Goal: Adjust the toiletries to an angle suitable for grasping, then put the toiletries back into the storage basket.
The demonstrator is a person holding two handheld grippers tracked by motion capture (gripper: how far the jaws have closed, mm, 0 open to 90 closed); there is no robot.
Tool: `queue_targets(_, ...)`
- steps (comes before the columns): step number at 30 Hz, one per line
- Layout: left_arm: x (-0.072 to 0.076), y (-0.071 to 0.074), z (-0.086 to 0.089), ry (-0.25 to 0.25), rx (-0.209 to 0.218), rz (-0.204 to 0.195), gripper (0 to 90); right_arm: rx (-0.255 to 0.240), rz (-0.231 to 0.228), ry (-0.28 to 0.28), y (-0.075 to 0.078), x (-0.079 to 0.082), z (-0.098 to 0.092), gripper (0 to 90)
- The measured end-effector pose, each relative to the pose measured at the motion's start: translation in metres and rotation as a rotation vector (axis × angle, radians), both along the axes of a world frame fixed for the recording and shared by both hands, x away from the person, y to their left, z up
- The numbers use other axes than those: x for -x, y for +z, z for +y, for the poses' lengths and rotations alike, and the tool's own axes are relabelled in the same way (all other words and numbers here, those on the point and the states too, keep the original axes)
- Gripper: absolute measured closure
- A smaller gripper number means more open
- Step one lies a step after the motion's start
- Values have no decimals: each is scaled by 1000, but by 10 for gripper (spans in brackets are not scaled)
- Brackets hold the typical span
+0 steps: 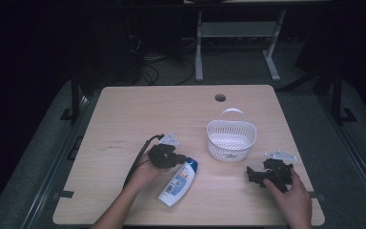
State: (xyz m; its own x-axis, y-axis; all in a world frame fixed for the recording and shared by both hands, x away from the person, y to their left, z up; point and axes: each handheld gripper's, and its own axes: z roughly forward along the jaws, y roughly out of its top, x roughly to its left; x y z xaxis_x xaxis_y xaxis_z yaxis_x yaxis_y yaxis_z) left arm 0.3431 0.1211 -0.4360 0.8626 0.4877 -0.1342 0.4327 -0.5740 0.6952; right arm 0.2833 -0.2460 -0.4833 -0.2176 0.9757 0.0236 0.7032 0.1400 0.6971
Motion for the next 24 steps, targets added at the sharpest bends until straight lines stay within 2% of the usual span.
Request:
queue_targets(2,2,3,-1,5,0,-6,777,0,0,0,0,0,0,0)
queue_targets(5,7,7,-3,27,11,0,597,0,0,0,0,0,0,0)
queue_targets(7,11,10,-6,32,8,-2,493,0,0,0,0,0,0,0)
queue_targets(10,17,10,-11,38,-13,-3,385,0,0,0,0,0,0,0)
queue_targets(16,22,4,-21,57,-53,13,271,0,0,0,0,0,0,0)
queue_targets(24,24,-6,-35,56,-130,18,250,0,0,0,0,0,0,0)
